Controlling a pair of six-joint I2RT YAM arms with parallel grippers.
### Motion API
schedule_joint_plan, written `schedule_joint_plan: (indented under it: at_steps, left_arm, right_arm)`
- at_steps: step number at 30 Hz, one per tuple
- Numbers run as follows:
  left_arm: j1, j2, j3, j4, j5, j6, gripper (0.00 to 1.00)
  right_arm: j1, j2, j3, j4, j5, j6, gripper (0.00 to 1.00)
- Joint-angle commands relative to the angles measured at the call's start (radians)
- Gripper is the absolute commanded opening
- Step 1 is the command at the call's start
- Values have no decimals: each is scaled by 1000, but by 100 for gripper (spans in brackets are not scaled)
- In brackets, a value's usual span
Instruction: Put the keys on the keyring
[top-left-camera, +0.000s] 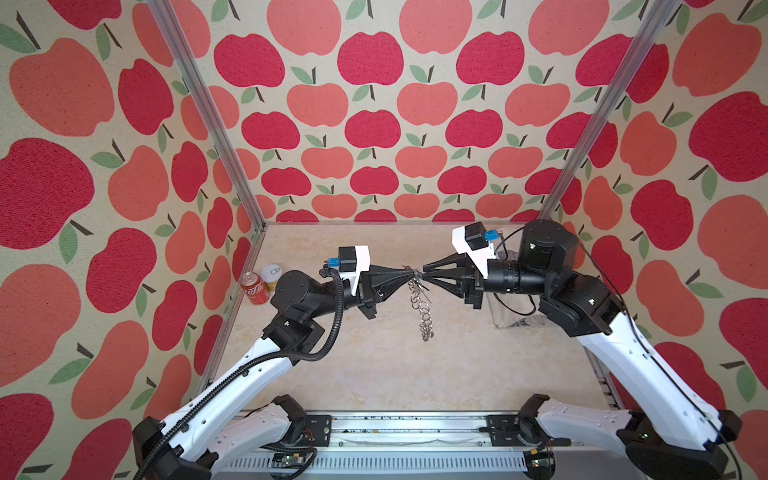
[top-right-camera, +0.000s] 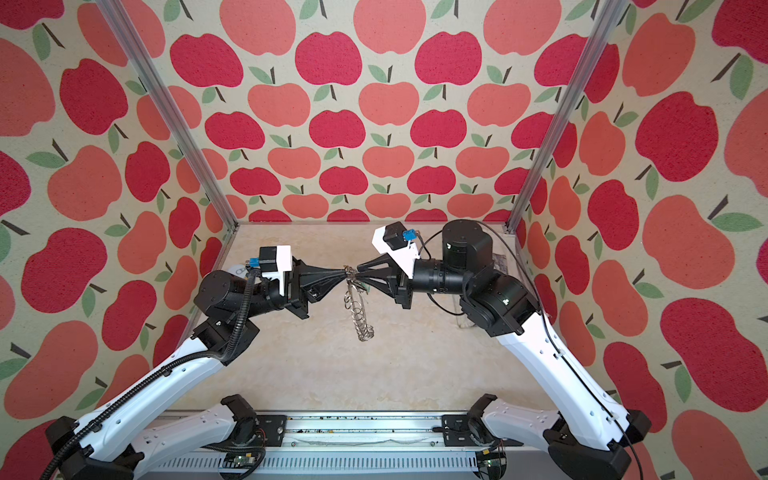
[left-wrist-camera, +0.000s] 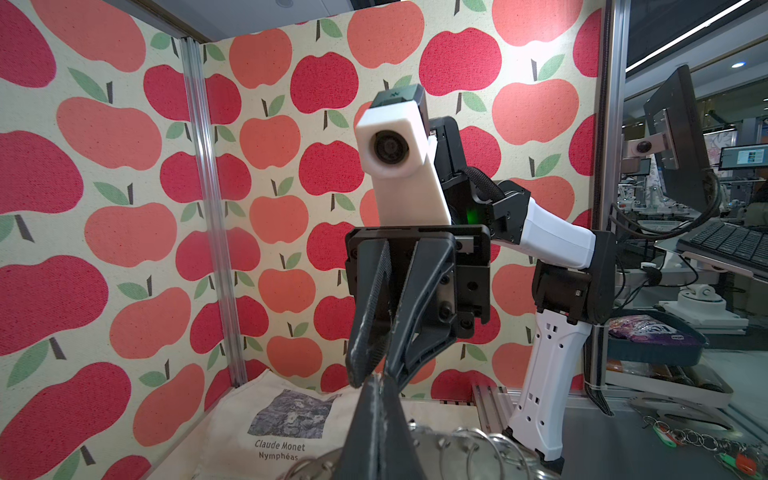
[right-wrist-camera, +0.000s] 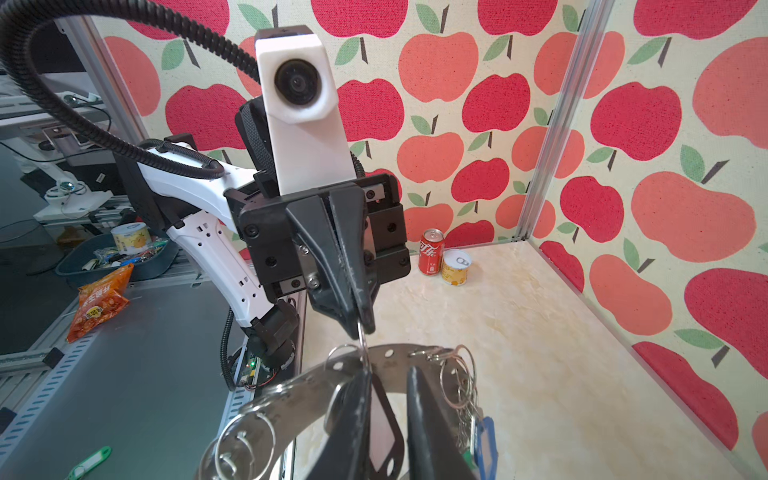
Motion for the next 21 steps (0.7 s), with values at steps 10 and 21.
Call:
schedule_joint_plan:
  at_steps: [10,21]
  left_arm:
    - [8,-20,-1,63,13,-13,0]
    - [7,-9,5,74,23,-18,0]
  right_arm:
    - [-5,-21,-38,41,-55,42,17]
    - [-5,-1,-50,73,-88,64,15]
